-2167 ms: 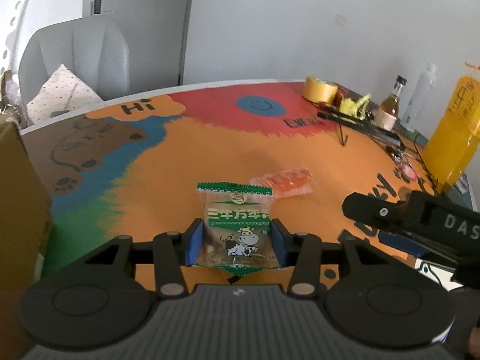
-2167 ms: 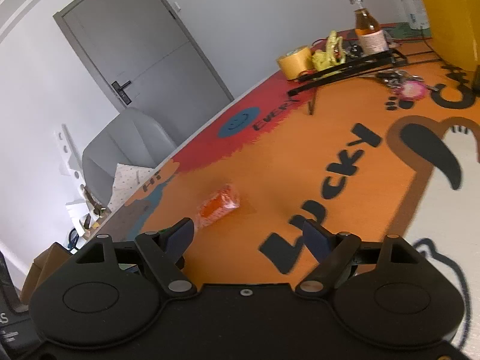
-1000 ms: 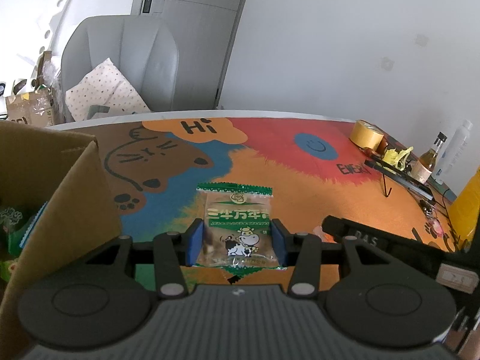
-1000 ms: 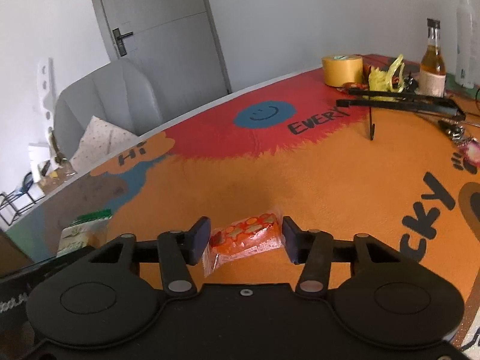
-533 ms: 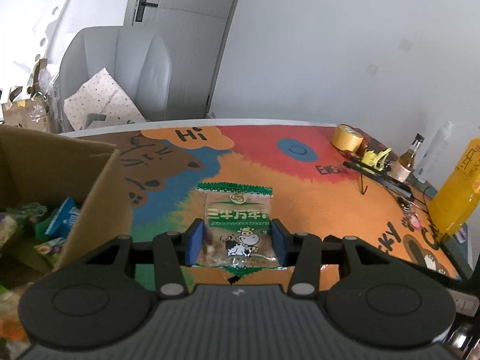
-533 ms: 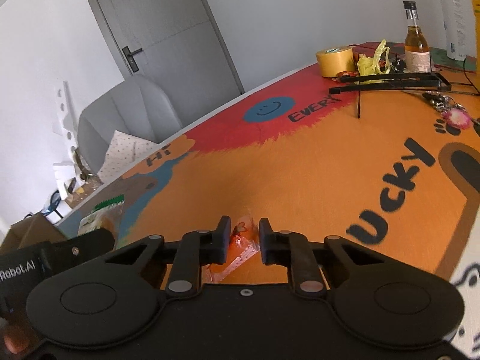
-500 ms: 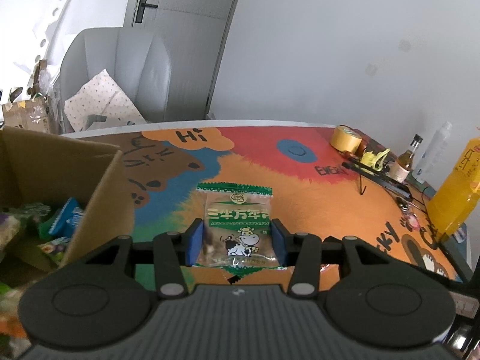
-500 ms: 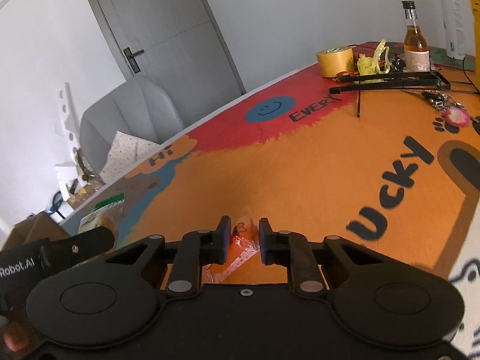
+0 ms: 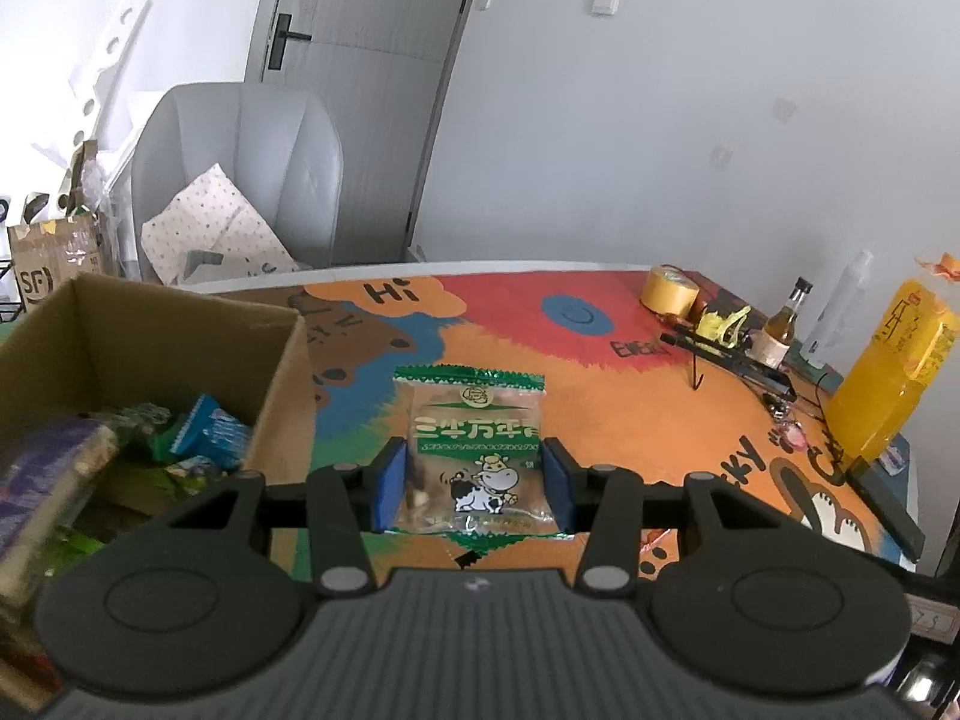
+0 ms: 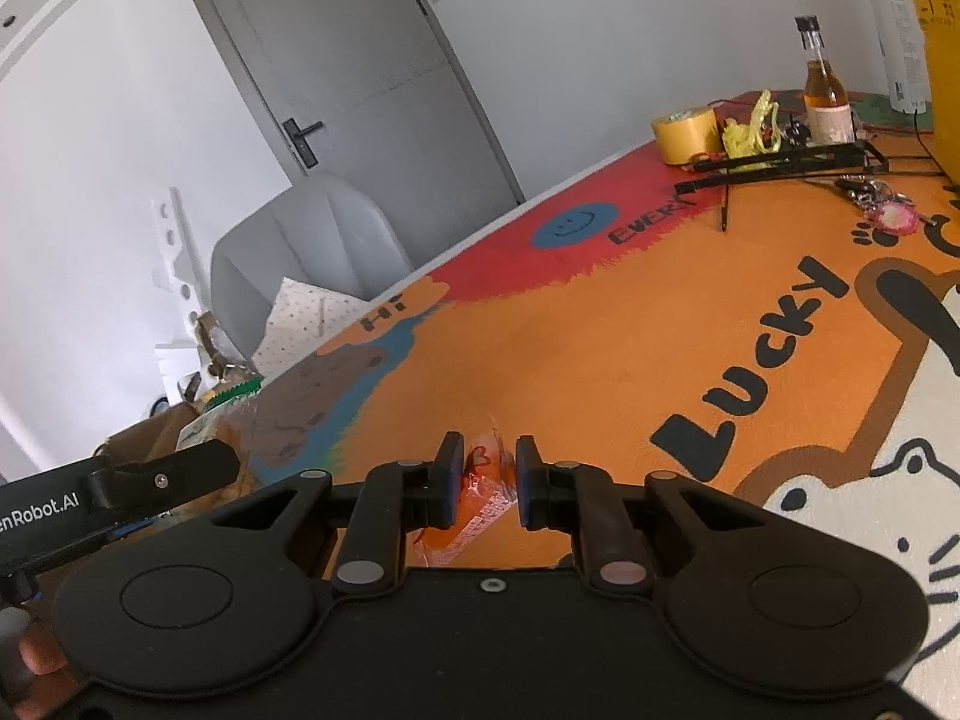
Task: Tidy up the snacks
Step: 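Carry both packs over the box and open both tools to drop them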
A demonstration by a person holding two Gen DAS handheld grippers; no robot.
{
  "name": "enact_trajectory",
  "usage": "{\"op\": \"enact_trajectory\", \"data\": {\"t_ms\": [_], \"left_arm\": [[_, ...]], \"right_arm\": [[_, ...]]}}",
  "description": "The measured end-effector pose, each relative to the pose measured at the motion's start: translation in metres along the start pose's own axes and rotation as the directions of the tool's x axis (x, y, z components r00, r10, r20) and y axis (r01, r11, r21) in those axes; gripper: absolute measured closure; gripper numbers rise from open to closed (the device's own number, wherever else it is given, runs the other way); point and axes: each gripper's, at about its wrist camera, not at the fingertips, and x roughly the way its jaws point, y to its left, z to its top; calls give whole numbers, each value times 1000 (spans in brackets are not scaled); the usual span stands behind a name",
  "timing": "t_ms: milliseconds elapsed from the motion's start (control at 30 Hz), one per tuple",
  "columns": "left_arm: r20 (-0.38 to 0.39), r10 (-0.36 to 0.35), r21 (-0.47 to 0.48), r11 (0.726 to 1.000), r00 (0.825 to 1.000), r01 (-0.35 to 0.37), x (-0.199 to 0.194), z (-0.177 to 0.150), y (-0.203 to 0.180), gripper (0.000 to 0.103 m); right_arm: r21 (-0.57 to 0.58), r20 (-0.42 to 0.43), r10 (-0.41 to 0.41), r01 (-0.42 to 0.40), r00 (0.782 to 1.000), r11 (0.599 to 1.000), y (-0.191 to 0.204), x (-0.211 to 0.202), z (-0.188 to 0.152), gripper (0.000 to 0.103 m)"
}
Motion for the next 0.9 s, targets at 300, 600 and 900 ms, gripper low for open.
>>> {"op": "enact_trajectory", "data": {"t_ms": [300,600,900], "left_arm": [[52,1,-9,1000,999,0,-34,12,19,57],[92,20,-16,1000,996,-19,-60,21,46,57],[119,57,-47,998,991,-52,-83,27,80,57]], "right_arm": [[-58,43,42,-39,998,998,36,-18,7,87],[-113,64,90,-83,994,990,73,-30,10,87],[-169,84,147,-132,986,977,109,-41,13,87]]}}
